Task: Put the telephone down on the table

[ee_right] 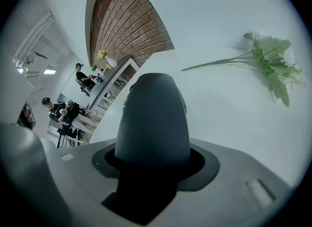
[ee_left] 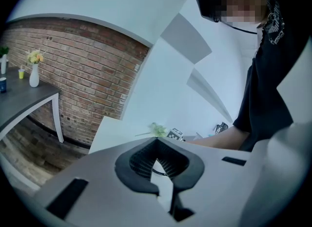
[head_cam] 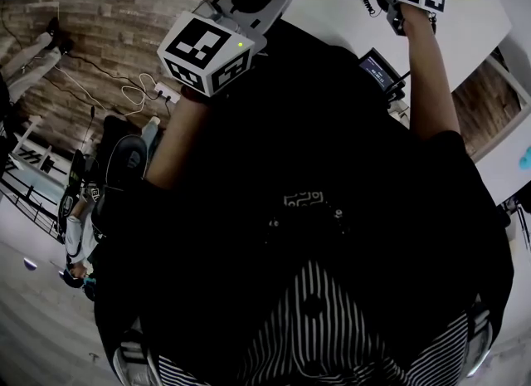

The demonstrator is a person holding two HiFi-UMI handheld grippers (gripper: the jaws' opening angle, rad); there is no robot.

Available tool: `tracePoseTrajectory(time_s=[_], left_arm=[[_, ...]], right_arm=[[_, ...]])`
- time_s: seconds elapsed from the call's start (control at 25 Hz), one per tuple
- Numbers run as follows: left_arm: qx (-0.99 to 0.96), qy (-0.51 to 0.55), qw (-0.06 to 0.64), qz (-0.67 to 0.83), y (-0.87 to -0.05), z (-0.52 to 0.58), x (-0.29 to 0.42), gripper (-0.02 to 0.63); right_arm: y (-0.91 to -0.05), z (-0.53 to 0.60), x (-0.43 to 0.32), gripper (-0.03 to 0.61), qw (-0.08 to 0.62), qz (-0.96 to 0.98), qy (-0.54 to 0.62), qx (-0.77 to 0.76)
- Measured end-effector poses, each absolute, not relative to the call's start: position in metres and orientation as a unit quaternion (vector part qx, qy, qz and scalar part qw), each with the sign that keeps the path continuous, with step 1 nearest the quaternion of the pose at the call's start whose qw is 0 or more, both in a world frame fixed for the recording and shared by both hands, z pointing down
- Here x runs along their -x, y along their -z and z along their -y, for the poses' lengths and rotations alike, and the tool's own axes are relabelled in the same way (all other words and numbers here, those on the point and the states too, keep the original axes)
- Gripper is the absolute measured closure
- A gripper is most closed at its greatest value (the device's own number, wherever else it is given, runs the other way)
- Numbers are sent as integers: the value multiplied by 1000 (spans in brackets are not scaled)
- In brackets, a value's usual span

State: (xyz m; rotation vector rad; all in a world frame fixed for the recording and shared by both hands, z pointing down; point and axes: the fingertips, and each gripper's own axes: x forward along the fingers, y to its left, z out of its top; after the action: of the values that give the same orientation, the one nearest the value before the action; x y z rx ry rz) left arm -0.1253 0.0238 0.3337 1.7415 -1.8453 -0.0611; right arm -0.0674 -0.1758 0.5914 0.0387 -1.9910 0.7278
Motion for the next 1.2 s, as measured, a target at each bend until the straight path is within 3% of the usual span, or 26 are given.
tracePoseTrajectory(time_s=[0.4,1.2], left_arm=[[-655,25,293,696,-331,-26,119,612],[-660,16,295,691,-336,-25,109,612]], right_arm=[[-616,183,61,310,501,818,-280,-41],[-624,191,49,310,518,842,-135,-67]])
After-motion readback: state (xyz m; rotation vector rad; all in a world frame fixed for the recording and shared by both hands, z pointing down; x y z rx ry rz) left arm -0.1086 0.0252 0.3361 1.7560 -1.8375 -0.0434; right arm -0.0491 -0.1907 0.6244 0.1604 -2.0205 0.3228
